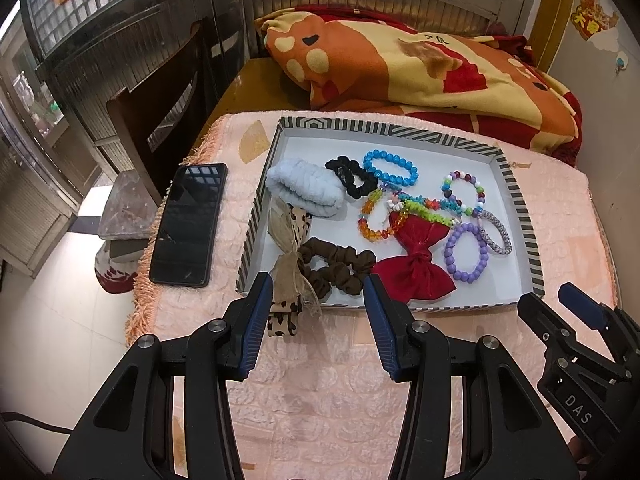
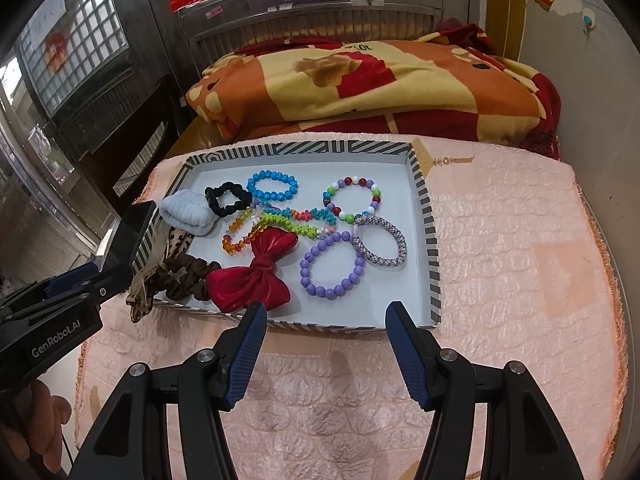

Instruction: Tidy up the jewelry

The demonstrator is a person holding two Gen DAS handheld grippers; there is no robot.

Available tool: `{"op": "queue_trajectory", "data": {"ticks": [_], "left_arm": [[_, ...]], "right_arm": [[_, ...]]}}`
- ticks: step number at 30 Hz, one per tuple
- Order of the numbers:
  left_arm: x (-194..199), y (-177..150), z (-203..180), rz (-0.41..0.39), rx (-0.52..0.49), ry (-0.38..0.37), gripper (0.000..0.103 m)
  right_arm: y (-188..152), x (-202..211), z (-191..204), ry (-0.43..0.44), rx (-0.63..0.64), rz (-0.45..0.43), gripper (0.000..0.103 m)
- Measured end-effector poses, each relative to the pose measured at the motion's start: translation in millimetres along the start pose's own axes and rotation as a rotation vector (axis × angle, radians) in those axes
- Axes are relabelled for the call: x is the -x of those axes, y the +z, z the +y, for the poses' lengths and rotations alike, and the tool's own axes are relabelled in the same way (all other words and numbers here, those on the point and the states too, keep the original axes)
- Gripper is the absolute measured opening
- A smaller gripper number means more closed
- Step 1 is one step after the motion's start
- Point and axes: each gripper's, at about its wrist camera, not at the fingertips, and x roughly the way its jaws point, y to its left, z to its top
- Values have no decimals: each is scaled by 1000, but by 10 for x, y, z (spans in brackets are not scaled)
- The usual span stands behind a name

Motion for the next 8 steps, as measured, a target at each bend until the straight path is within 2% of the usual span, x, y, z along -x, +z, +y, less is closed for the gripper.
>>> {"op": "queue_trajectory", "data": {"ticks": [8], "left_arm": [[-71, 3, 0, -1, -5, 18, 47]], "right_arm": [[13, -33, -152, -1, -26, -3, 59]]}}
